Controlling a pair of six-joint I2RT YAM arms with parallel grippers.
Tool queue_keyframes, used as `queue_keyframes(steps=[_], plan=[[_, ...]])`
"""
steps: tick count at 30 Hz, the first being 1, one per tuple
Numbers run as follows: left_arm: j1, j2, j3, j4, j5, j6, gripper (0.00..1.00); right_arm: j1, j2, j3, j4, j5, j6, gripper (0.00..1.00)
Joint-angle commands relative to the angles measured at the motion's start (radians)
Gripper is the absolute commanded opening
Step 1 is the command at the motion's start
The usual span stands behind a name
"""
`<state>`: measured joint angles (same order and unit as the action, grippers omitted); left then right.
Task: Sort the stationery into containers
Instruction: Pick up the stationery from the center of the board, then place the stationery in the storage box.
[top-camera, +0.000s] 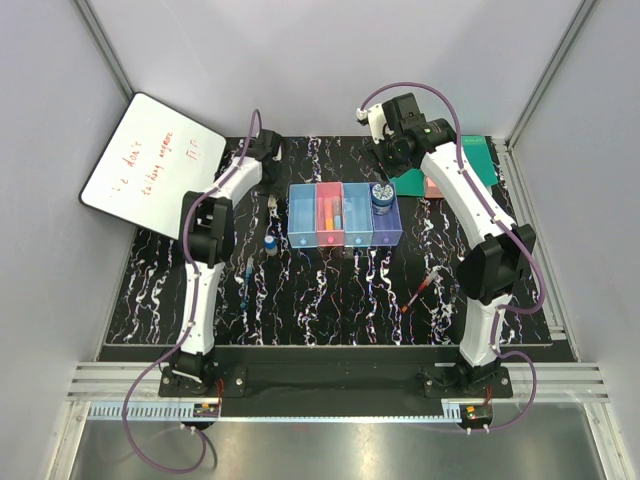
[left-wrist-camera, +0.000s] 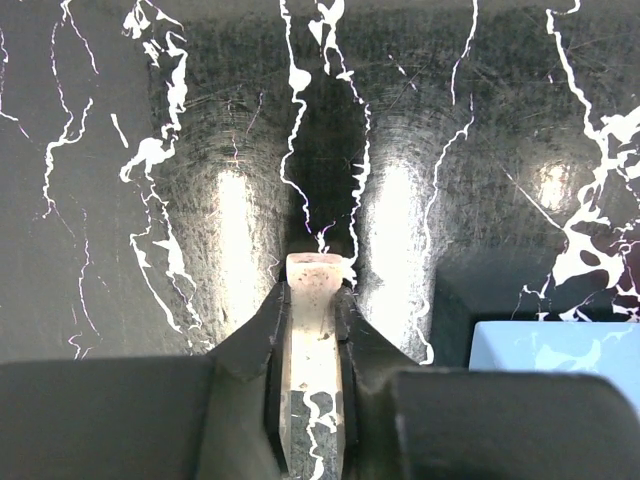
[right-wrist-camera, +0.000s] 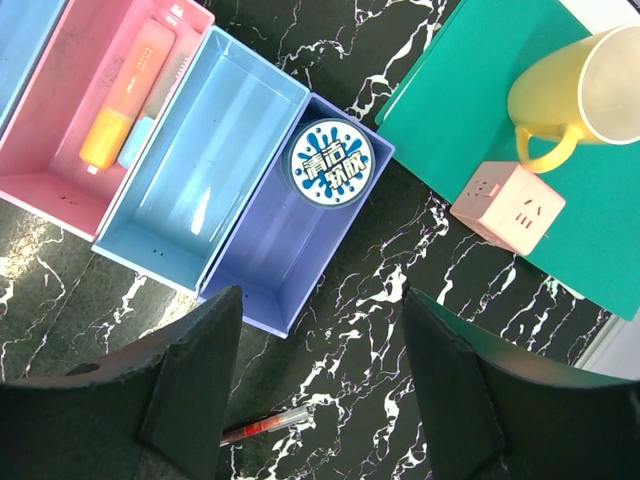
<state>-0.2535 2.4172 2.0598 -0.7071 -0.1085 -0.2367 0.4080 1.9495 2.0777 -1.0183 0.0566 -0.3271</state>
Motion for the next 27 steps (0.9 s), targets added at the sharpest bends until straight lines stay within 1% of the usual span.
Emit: queue_keyframes(steps=[1,6,12,18,19,21,24,25,27], plan=[[-0.004,0.008,-0.007,-0.058,-0.011,0.007,0.09,0.009,-0.024,0.045,0.017,-0.027,0.013,0.72],[-0.004,-0.062,-0.007,-0.065,-0.019,0.023,0.08,0.009,-0.029,0.044,0.017,-0.028,0.014,0.72],[-0.004,-0.185,0.006,-0.068,0.026,0.053,0.07,0.009,-0.047,0.045,0.017,-0.023,0.007,0.72],[-0.006,-0.296,0.014,-0.075,0.108,0.083,0.06,0.009,-0.070,0.025,0.018,-0.014,-0.004,0.72],[-0.010,-0.306,0.016,-0.077,0.159,0.092,0.05,0.009,-0.075,0.024,0.018,-0.011,-0.006,0.72],[-0.018,-0.335,0.011,-0.077,0.194,0.102,0.05,0.009,-0.080,0.021,0.020,-0.008,-0.009,0.72],[-0.056,-0.362,0.002,-0.075,0.266,0.141,0.04,0.009,-0.093,0.010,0.023,0.006,-0.015,0.72],[-0.084,-0.363,0.003,-0.075,0.303,0.175,0.04,0.009,-0.104,0.002,0.027,0.029,-0.020,0.72],[-0.118,-0.368,-0.004,-0.075,0.306,0.204,0.04,0.009,-0.121,-0.031,0.058,0.069,-0.024,0.72]])
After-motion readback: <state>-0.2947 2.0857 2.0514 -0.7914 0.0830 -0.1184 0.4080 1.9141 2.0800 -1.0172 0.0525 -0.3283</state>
